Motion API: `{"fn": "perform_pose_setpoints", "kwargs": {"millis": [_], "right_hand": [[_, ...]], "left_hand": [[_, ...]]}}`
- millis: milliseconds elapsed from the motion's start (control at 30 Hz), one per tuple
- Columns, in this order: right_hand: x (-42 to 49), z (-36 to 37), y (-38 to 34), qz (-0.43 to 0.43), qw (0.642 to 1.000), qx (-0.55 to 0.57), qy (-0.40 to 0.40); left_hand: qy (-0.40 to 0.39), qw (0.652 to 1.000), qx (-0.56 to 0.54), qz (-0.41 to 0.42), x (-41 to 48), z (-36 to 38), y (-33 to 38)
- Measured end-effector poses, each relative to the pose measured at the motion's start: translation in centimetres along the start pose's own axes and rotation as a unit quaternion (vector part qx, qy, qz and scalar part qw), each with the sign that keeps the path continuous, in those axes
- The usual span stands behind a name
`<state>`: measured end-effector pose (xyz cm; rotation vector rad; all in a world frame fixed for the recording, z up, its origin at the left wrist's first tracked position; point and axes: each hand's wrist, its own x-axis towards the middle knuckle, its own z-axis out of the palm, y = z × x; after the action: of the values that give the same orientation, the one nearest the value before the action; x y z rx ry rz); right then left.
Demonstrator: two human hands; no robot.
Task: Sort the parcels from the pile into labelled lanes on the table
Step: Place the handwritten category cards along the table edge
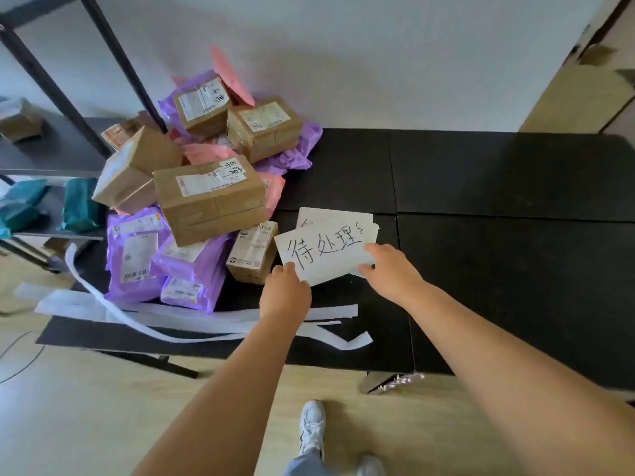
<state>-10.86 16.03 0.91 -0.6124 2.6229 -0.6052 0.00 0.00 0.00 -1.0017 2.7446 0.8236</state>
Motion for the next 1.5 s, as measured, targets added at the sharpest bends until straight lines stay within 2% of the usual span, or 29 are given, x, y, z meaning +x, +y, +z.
{"fn": "perform_pose_setpoints", "kwargs": {"millis": [233, 500, 633, 733, 933, 1200, 1500], "right_hand": [[4.3, 1.9, -2.1, 0.087, 0.996, -0.003, -0.002], [5.7, 3.2, -1.8, 0.142, 0.99, -0.009, 0.022], [6.1, 3.4, -1.0, 0.16, 0.987, -0.023, 0.006], [6.4, 3.2, -0.3, 0.164, 0.986, -0.008, 0.016], [7.8, 1.2, 1.4, 0.162, 0.984, 0.055, 0.052], [10.6, -4.8, 6.1, 0.129, 0.985, 0.087, 0.074], [14.8, -10.5, 11.4, 0.091, 0.986, 0.11, 0.082]], "left_hand": [[-0.042, 0.999, -0.006, -0.013, 3.7, 0.4, -2.0], [-0.014, 0.997, -0.072, 0.001, 4.3, 1.1, -3.2], [-0.005, 0.994, -0.106, -0.002, 4.2, 1.9, -3.1], [0.024, 0.991, -0.13, -0.012, 3.9, 2.3, -2.4], [0.099, 0.982, -0.163, 0.013, 4.8, 2.0, 1.5], [0.136, 0.975, -0.176, -0.007, 7.7, 3.3, 9.3], [0.143, 0.975, -0.172, 0.003, 11.2, 4.7, 16.9]]}}
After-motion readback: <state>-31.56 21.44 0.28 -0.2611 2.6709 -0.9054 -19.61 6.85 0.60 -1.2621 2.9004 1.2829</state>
